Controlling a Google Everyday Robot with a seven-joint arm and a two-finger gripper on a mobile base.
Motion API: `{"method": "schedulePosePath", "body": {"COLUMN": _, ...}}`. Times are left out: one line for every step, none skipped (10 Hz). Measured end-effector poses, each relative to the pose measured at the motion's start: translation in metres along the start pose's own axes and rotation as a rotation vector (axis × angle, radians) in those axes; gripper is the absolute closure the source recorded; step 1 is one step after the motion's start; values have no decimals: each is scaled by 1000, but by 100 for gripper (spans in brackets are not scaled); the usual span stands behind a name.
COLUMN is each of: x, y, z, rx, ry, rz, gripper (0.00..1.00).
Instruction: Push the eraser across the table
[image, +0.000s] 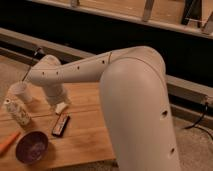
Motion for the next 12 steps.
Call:
{"method": "schedulePosePath", "body": {"x": -5, "y": 3, "z": 6, "rx": 4, "ry": 4, "rz": -21, "gripper": 35}}
{"method": "schedulePosePath", "body": {"x": -8, "y": 6, "z": 10, "rx": 5, "ry": 10, "rz": -39, "gripper": 35}}
{"method": "schedulePosePath", "body": {"x": -10, "y": 9, "z": 13, "rx": 7, "ry": 15, "rz": -55, "gripper": 35}}
{"method": "schedulePosePath", "body": {"x": -13, "y": 12, "z": 18, "rx": 9, "ry": 22, "rz": -76, "gripper": 35}}
{"method": "schedulePosePath", "body": {"x": -14, "y": 16, "z": 23, "rx": 9, "ry": 29, "rz": -96, "gripper": 35}}
{"method": "schedulePosePath", "body": {"x": -15, "y": 19, "z": 27, "rx": 9, "ry": 36, "rz": -112, "gripper": 35}}
{"method": "schedulePosePath", "body": {"x": -16, "y": 22, "z": 31, "rx": 11, "ry": 43, "rz": -126, "gripper": 35}}
{"method": "schedulePosePath", "body": {"x": -18, "y": 25, "z": 38, "rx": 15, "ry": 55, "rz": -147, "gripper": 35}}
{"method": "schedulePosePath", "body": {"x": -19, "y": 27, "z": 41, "rx": 18, "ry": 63, "rz": -155, "gripper": 35}}
{"method": "schedulePosePath", "body": {"x": -20, "y": 27, "z": 46, "rx": 21, "ry": 71, "rz": -162, "gripper": 35}}
{"method": "schedulePosePath", "body": {"x": -20, "y": 28, "z": 51, "rx": 26, "ry": 81, "rz": -171, "gripper": 38}}
{"method": "schedulePosePath", "body": {"x": -20, "y": 29, "z": 56, "rx": 31, "ry": 91, "rz": -179, "gripper": 46}}
